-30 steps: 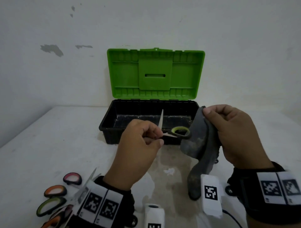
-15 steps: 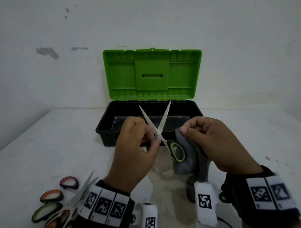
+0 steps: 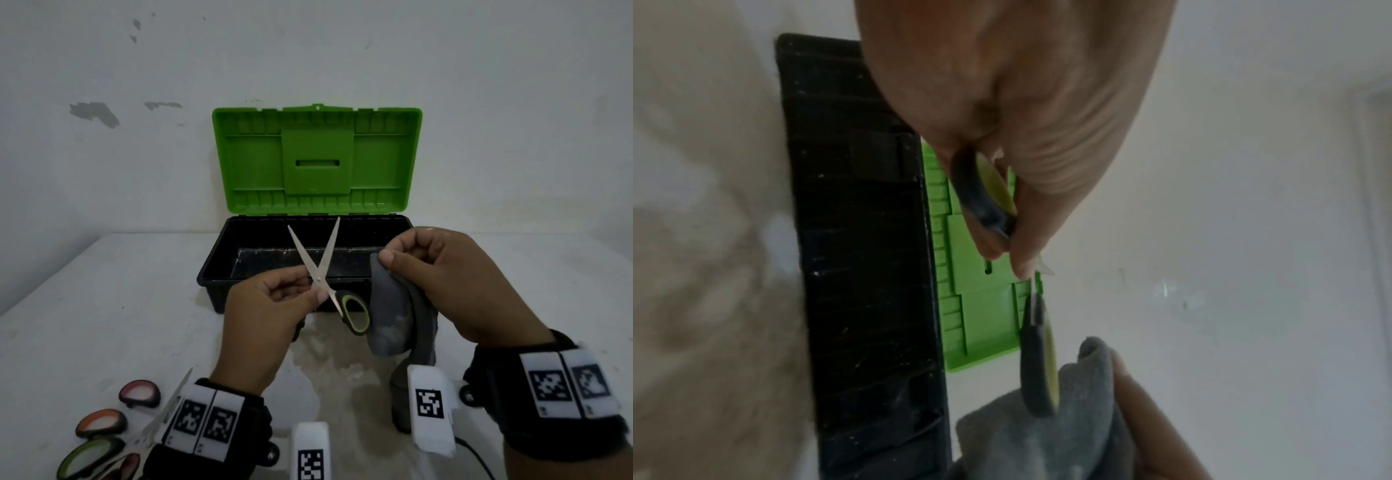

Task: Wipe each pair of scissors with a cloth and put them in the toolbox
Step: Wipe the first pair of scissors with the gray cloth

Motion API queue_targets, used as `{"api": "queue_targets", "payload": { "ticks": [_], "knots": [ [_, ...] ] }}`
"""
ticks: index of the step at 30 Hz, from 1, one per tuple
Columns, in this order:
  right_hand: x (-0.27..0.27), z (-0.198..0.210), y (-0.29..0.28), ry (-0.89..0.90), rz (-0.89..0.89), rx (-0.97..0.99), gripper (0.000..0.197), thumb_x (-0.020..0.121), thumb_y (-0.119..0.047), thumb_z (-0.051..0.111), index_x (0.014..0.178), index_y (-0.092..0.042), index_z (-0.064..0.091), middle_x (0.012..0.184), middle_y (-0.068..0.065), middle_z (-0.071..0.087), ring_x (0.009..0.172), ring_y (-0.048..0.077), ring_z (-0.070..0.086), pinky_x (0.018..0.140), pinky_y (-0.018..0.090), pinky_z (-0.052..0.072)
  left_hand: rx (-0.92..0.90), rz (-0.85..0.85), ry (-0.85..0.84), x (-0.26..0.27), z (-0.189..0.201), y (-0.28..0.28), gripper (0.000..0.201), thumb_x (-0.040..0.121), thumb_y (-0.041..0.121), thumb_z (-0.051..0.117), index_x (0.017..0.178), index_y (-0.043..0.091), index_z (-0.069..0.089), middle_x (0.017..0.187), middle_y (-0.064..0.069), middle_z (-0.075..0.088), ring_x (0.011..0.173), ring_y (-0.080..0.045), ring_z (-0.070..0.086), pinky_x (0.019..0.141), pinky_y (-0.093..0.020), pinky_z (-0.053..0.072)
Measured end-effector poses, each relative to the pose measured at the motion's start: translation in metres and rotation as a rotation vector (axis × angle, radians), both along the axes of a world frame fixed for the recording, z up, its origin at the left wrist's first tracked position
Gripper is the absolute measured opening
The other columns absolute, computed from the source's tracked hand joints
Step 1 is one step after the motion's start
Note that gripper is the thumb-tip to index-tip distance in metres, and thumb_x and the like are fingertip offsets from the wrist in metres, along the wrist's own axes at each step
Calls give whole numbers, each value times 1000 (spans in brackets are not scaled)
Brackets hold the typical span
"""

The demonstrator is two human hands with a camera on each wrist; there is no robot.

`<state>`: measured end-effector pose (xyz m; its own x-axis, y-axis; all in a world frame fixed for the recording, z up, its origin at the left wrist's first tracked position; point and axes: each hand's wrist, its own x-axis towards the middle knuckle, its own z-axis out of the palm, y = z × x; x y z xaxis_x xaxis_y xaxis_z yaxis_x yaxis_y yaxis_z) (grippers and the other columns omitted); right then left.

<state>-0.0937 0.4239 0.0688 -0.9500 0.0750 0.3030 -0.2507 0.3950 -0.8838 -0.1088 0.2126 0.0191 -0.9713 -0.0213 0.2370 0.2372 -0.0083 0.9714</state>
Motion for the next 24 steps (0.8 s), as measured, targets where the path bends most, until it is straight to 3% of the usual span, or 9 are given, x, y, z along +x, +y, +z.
{"api": "queue_targets", "payload": {
  "ticks": [3,7,10,15,20,24],
  "knots": [
    [-2,-2,2,-28,43,-62,2,85,-18,74,85,-18,72,69,1,71,61,9,64,55,19,47,43,-23,-19,-1,8,3,17,77,5,77,93,9,73,77,-8,76,71,-22,72,66,-33,60],
    [-2,0,1,-11,98,-175,13,83,-5,73,94,-13,72,75,3,73,64,9,67,54,14,49,14,-160,-52,-3,19,3,7,89,5,64,85,8,60,75,-14,72,59,-26,66,56,-37,54],
    [0,4,2,2,53,-263,12,86,-4,69,97,-9,72,68,-1,73,54,5,65,45,14,46,-86,-250,-63,-7,25,0,6,92,7,61,87,5,58,70,-10,70,55,-19,56,54,-33,45],
    [0,2,7,-13,-26,-169,11,95,-12,61,91,-11,71,55,-7,66,39,0,52,37,15,38,-176,-241,16,-11,35,-4,12,85,14,72,76,9,64,49,3,56,43,-10,44,42,-14,34],
    [-4,-1,10,25,-65,-117,13,97,-15,58,94,-15,71,70,-8,72,56,-2,61,48,10,43,-267,-154,83,-15,36,-6,19,78,21,79,68,14,65,49,8,58,40,-2,44,46,-16,35],
    [-6,-7,-1,5,33,-148,11,91,-10,66,100,-17,69,82,-6,72,70,2,65,59,11,47,-273,-106,105,-13,39,-9,18,72,23,83,66,14,68,49,8,59,38,0,45,45,-12,34]
  ]
}}
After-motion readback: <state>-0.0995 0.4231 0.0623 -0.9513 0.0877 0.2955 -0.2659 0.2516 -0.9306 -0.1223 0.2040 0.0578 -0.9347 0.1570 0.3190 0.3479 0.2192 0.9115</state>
